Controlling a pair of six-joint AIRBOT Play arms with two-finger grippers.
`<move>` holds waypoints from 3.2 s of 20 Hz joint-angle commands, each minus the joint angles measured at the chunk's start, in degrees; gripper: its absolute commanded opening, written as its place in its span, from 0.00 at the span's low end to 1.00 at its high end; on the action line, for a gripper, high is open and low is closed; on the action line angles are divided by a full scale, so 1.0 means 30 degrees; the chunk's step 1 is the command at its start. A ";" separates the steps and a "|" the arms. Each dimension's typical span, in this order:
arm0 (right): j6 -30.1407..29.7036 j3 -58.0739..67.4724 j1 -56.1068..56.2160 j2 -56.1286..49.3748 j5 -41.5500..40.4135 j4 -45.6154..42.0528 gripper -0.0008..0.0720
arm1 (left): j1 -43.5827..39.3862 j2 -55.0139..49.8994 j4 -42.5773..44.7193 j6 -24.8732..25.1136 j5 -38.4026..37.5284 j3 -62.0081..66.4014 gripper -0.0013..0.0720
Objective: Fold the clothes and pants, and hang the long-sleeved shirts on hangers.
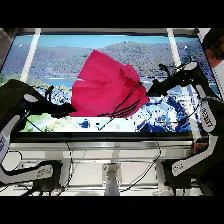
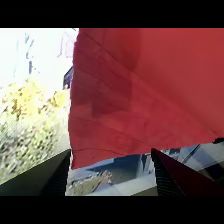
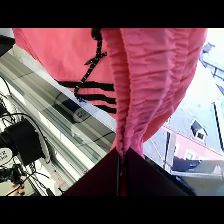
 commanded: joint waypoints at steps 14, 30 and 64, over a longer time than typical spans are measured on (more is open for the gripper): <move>-0.1158 -0.0015 -0.2237 -0.0058 0.1013 0.6222 0.03 | -0.0940 0.4357 -0.2667 -0.0867 0.0933 0.7104 0.03; -0.1931 0.4269 0.1457 -0.0036 -1.4571 1.8957 0.03 | -0.3818 0.0743 -0.4546 -0.1268 1.3376 1.8141 0.02; 0.4371 -1.7245 -0.2200 1.5905 -0.6113 -0.6980 0.03 | -0.7300 1.0579 -0.0036 0.2135 0.2863 -0.2812 0.03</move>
